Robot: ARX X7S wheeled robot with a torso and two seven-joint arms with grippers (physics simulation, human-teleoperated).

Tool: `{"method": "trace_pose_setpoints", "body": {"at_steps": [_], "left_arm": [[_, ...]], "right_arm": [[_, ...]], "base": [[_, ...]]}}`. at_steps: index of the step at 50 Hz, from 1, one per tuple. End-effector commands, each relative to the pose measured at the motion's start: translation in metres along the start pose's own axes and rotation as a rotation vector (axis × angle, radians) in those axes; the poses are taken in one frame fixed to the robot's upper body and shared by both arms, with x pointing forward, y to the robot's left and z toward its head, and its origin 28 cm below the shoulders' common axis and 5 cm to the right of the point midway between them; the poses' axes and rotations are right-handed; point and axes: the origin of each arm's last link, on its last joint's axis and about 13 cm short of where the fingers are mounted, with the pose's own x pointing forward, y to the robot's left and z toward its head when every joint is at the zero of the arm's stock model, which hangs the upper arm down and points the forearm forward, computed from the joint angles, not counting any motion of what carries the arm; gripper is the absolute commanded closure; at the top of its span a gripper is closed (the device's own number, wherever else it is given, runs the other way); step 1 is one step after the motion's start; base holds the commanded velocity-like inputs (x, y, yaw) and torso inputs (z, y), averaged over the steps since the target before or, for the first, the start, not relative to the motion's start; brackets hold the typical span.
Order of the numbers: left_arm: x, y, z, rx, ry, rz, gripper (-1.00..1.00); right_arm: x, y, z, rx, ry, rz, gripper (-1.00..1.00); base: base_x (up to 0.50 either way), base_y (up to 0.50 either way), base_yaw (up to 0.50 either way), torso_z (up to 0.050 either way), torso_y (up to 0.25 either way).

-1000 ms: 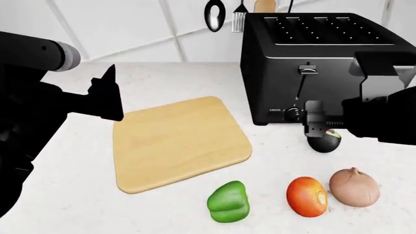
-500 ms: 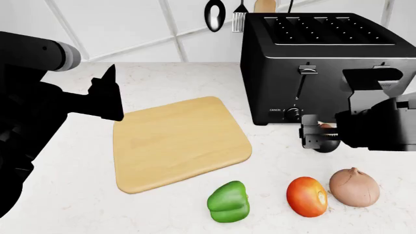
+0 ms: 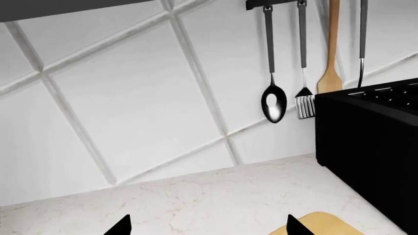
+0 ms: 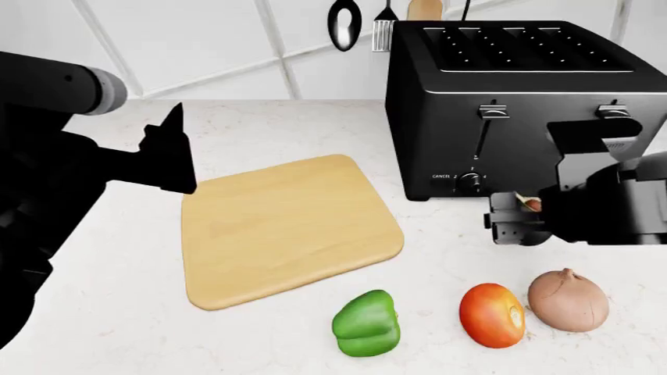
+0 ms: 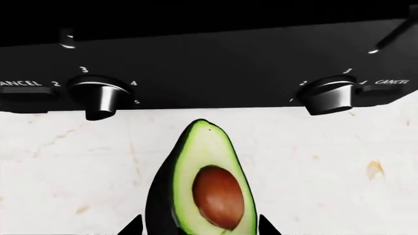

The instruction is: Place the avocado, onion, tomato and bell pepper on the cutting board.

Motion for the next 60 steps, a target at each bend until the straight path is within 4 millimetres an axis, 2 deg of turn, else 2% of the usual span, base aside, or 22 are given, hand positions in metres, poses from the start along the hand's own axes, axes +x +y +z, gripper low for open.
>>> {"method": "trace_pose_setpoints", "body": {"at_steps": [1, 10, 14, 23, 33, 38, 45, 49, 54, 60], "left_arm": [[-0.001, 0.001, 0.001, 0.000, -0.004, 0.004, -1.00], [-0.002, 0.001, 0.003, 0.001, -0.009, 0.006, -1.00], [-0.002, 0.001, 0.004, 0.002, -0.011, 0.006, -1.00], [-0.003, 0.002, 0.008, 0.003, -0.020, 0.008, -1.00], [-0.001, 0.002, 0.010, 0.007, -0.013, 0.009, -1.00], [0.000, 0.003, 0.014, 0.010, -0.016, 0.012, -1.00], [0.001, 0.002, 0.019, 0.017, -0.023, 0.009, -1.00], [0.004, 0.003, 0.020, 0.013, -0.021, 0.012, -1.00], [0.005, 0.001, 0.022, 0.017, -0.022, 0.007, -1.00], [0.003, 0.002, 0.025, 0.018, -0.025, 0.005, -1.00]], "right_arm": [[-0.001, 0.000, -0.004, -0.042, 0.004, -0.014, 1.00], [-0.005, -0.002, -0.005, -0.091, -0.020, -0.045, 1.00], [-0.012, -0.003, -0.008, -0.102, -0.015, -0.025, 1.00], [-0.043, -0.007, -0.012, -0.122, -0.053, -0.019, 1.00], [-0.079, 0.004, -0.009, -0.200, -0.111, 0.031, 1.00], [-0.092, 0.009, -0.018, -0.272, -0.084, 0.071, 1.00], [-0.107, 0.008, -0.026, -0.284, -0.082, 0.060, 1.00], [-0.115, 0.015, -0.022, -0.313, -0.111, 0.099, 1.00], [-0.128, 0.035, -0.007, -0.351, -0.182, 0.209, 1.00], [-0.131, 0.056, -0.002, -0.454, -0.168, 0.275, 1.00]], "base": [[0.00, 0.00, 0.00, 0.000, 0.000], [0.00, 0.00, 0.00, 0.000, 0.000], [0.00, 0.00, 0.00, 0.000, 0.000], [0.00, 0.00, 0.00, 0.000, 0.000], [0.00, 0.00, 0.00, 0.000, 0.000], [0.00, 0.00, 0.00, 0.000, 0.000], [0.00, 0.00, 0.00, 0.000, 0.000], [0.00, 0.00, 0.00, 0.000, 0.000], [0.00, 0.00, 0.00, 0.000, 0.000], [0.00, 0.00, 0.00, 0.000, 0.000]]}}
